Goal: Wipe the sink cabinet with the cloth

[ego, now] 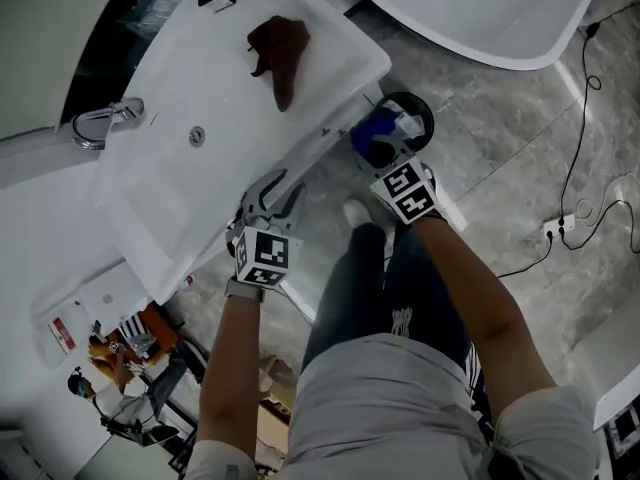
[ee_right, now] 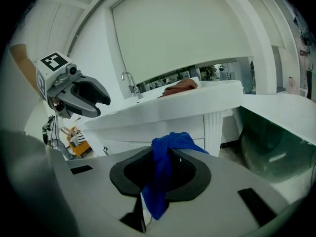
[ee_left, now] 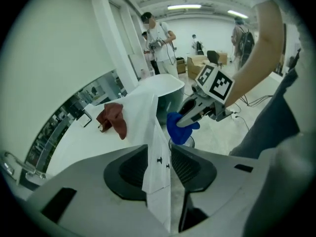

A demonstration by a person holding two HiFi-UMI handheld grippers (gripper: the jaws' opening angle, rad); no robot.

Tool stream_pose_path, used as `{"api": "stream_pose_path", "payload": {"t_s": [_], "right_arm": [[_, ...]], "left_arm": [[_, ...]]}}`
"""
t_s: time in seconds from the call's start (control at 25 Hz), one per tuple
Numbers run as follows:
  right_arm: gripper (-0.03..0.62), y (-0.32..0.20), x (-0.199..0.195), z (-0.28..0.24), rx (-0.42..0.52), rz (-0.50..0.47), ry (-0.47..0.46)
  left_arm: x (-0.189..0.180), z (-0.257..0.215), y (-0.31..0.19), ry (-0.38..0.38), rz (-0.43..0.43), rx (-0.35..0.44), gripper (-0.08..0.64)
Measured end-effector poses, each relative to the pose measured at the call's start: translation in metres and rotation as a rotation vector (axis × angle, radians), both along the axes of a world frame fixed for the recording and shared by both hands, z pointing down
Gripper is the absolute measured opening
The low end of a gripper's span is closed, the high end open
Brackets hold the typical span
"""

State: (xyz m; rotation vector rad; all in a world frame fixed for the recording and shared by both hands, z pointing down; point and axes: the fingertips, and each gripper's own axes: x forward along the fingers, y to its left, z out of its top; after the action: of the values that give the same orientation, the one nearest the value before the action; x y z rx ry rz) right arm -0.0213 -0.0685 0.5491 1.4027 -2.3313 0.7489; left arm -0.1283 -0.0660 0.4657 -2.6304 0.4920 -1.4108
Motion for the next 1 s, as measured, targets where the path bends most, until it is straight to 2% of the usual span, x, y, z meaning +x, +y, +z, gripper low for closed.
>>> {"api": "stream_pose_path", "payload": {"t_s": [0.2, 0.32, 0.48, 0.56, 0.76, 1.0], "right_arm": [[0.072, -0.027, 0.001, 0.027, -0.009, 0.089, -0.004], [0.072, -0.045, 0.006, 0.042, -0.014, 0.139, 0.004], [0.073, -0.063, 0.010, 0.059, -0.026, 0.175, 0.030], [0.072, -0.071, 0.011, 0.067, -0.033, 0.183, 0.041], [0.073, -0.090, 0.016, 0.081, -0.027, 0.199, 0.057], [0.074, -0.105, 0.017, 0.091, -0.016, 0.217, 0.063]], "left_arm": [[-0.001, 0.028, -0.031, -0.057, 0.063, 0.001, 0.152], [0.003, 0.033, -0.049, -0.042, 0.073, 0.002, 0.153], [0.009, 0.042, -0.061, -0.037, 0.110, -0.035, 0.155], [0.013, 0.046, -0.064, -0.036, 0.122, -0.046, 0.179], [0.023, 0.050, -0.073, 0.042, 0.068, -0.085, 0.222], [0.027, 0.053, -0.074, 0.030, 0.046, -0.076, 0.238]]}}
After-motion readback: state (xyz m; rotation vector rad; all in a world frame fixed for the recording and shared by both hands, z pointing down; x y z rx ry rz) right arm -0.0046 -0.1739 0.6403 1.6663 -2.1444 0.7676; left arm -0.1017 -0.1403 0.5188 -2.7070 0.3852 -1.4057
